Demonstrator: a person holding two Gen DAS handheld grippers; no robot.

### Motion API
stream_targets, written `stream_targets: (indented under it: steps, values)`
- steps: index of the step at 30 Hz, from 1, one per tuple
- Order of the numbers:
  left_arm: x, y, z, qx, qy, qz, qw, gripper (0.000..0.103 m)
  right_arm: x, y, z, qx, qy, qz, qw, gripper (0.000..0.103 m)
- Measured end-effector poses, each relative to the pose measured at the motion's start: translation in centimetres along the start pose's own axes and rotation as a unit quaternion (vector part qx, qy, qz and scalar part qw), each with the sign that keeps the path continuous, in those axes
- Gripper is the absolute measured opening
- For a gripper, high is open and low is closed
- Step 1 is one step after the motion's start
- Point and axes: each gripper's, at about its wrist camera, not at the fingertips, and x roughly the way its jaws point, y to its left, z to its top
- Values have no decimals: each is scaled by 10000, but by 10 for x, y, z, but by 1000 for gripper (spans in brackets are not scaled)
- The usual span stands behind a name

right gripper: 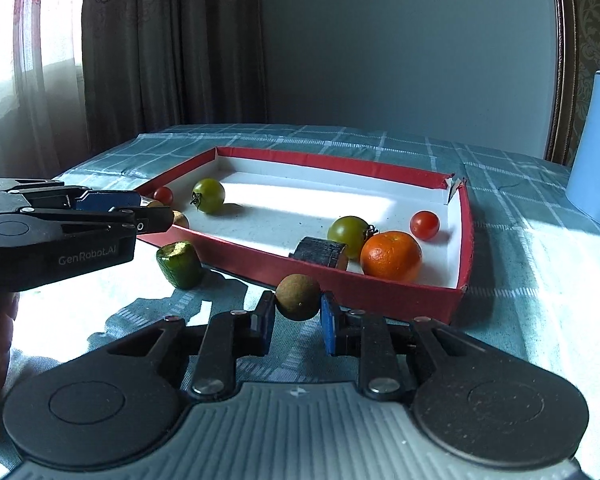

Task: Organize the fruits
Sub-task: 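Carry the pepper piece and longan into the tray and open both grippers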

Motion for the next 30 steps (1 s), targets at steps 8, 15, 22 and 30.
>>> stream_targets:
  steps: [8,15,22,30]
  values:
    - [0,-6,-6,73,322,-256,9991,68,2,-2,24,-66,-257,-45,9996,23]
    - [14,-31,-10,684,452,-88,9966,45,11,-3,23,-89,-191,-103,9997,24]
    - [14,-30,-12,672,497,-361,9958,27,19,0,43,-135,-336,-180,9992,23]
    - [-2,-16,12,363,-62,-448,9983,26,46,-2,64,-38,-382,-348,9987,24]
